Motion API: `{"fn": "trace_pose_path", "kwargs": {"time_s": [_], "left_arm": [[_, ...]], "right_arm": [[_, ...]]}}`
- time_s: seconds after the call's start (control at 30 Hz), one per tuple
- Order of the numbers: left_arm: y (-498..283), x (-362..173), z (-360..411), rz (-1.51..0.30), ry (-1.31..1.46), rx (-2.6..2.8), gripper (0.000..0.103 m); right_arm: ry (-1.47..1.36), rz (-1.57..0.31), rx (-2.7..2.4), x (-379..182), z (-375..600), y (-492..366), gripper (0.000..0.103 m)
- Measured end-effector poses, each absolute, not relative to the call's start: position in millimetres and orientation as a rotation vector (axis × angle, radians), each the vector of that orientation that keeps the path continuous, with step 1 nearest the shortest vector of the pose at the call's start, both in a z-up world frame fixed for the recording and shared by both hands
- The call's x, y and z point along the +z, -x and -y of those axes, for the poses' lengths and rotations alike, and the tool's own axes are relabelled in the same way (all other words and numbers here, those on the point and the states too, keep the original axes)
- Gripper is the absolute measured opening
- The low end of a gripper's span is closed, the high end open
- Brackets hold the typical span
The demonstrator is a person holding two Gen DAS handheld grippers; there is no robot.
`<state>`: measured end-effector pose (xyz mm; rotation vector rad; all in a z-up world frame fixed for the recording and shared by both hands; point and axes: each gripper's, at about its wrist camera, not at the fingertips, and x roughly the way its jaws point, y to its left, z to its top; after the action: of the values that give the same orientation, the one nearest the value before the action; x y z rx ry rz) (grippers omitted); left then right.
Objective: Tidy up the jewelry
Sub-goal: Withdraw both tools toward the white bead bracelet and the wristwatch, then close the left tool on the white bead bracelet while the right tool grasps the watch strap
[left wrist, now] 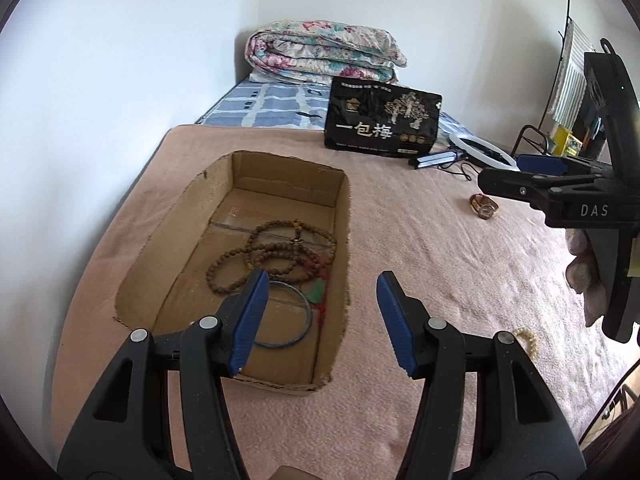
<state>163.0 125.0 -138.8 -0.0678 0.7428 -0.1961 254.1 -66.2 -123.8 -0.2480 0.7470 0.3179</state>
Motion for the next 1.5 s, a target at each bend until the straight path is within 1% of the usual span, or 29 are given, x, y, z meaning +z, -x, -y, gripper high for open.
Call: {"fn": "trace_pose_path", "kwargs": {"time_s": [0.47,0.57,0.77,0.83,0.9,1.03,1.07,1.1,1.13,1.5], "left_arm": [[-147,-148,-21,-0.799,0.010,-0.432,0.057],[-145,-156,1,-0.831,-0.002,-0.484,0.042],[-137,-171,43,-0.872,-0.043,-0.576,0.042],[-136,-178,56,-0.889,-0.073,-0.599,0.039],[-136,-184,68,-0.907,-0.098,-0.617,0.031],[-135,-195,85,-0.925,-0.141,-0.638,0.030],[-135,-197,89,-0.929,-0.149,-0.642,0.029],[-135,-199,92,-0.934,-0.155,-0.646,0.025],[-136,-202,92,-0.940,-0.159,-0.647,0.023],[-144,-226,103,-0.992,-0.184,-0.655,0.023]], "right_arm": [[0.218,-0.744,0.156,-115,184,-244,0.103],[0.197,-0.753,0.127,-116,209,-245,0.103],[0.182,-0.766,0.075,-127,247,-252,0.103],[0.182,-0.773,0.060,-132,257,-255,0.103],[0.176,-0.781,0.049,-138,266,-259,0.103],[0.160,-0.799,0.052,-147,280,-269,0.103],[0.158,-0.799,0.053,-150,282,-271,0.103],[0.157,-0.799,0.053,-151,285,-274,0.103],[0.158,-0.801,0.052,-153,286,-277,0.103],[0.166,-0.836,0.100,-185,278,-311,0.103]]}}
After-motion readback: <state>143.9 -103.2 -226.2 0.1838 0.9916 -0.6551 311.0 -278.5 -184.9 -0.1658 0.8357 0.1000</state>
